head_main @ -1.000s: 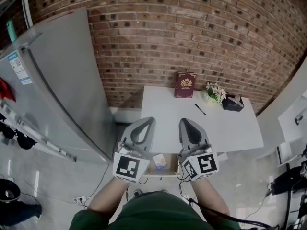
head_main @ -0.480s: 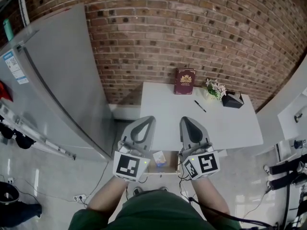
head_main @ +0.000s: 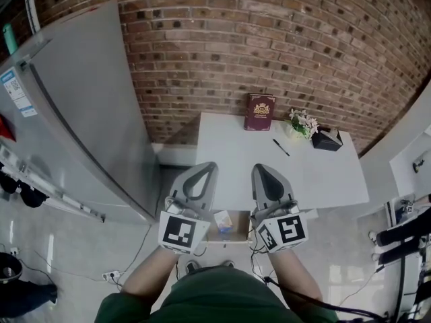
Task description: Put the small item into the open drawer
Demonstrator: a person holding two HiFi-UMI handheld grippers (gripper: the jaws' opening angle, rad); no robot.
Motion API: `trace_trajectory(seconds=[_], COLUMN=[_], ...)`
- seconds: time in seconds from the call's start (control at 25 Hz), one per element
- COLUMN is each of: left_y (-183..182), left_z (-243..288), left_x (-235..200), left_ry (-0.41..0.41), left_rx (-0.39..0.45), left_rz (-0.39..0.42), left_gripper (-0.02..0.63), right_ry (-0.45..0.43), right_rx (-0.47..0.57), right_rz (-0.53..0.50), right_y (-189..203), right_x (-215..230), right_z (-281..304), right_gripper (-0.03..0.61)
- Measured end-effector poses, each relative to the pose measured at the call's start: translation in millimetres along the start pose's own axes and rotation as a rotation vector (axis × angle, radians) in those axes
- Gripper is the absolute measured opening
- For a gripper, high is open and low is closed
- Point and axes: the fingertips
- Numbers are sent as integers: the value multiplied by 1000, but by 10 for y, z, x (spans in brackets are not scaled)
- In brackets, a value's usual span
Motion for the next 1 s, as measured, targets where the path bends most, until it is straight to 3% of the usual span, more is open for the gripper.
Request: trace_trajectory(seconds=[1.0], left_y=[82], left_z=[120], left_x=[240], left_ry=[2], left_rx=[-35], left_rz=[3], left_gripper=[9], right_ry=[3], right_rx=[-4], right_rz=[22], right_y=[59], right_x=[223], right_z=[-169], right_gripper=[3])
Point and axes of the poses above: the fingertips, and each gripper's own axes: z forward along the fingers, x to its right, y out of its underside, and after that the axes turned 11 degrees about z, right-handed
